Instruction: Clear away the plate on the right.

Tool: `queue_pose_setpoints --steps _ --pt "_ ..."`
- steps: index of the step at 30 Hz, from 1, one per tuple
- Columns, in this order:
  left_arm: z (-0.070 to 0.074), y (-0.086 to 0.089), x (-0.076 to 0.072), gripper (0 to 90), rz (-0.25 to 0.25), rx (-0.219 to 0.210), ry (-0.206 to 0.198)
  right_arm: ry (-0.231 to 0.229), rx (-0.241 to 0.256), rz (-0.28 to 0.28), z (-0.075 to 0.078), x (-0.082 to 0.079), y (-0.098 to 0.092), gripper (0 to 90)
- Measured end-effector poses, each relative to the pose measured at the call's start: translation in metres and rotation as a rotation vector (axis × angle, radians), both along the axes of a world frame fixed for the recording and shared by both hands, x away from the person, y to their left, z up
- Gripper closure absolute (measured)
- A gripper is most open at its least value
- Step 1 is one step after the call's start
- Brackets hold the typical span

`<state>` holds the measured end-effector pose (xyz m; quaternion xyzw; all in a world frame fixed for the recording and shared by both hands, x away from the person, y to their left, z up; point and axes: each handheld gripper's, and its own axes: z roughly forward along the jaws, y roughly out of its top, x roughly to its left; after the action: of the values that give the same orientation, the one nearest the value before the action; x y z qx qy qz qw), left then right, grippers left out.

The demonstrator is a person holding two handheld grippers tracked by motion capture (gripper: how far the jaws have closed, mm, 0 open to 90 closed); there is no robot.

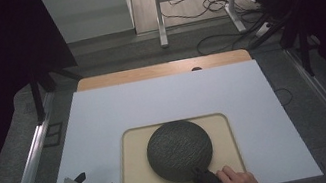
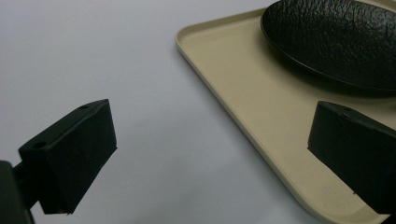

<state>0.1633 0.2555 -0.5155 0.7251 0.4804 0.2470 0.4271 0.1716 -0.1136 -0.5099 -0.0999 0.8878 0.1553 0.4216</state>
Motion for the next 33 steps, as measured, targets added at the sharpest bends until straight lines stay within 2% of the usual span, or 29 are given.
queue_pose_setpoints --steps 8,14,33 --pt "0.000 0.000 0.000 0.7 0.000 -0.001 0.000 -0.004 0.017 -0.022 0.003 0.005 -0.005 59.8" --pt "0.000 0.000 0.000 0.7 0.000 0.000 0.001 0.015 0.048 -0.044 0.006 0.010 -0.009 56.8" --pt "0.000 0.000 -0.001 0.7 0.003 0.001 0.001 0.088 0.192 -0.123 0.015 0.027 -0.028 47.8"
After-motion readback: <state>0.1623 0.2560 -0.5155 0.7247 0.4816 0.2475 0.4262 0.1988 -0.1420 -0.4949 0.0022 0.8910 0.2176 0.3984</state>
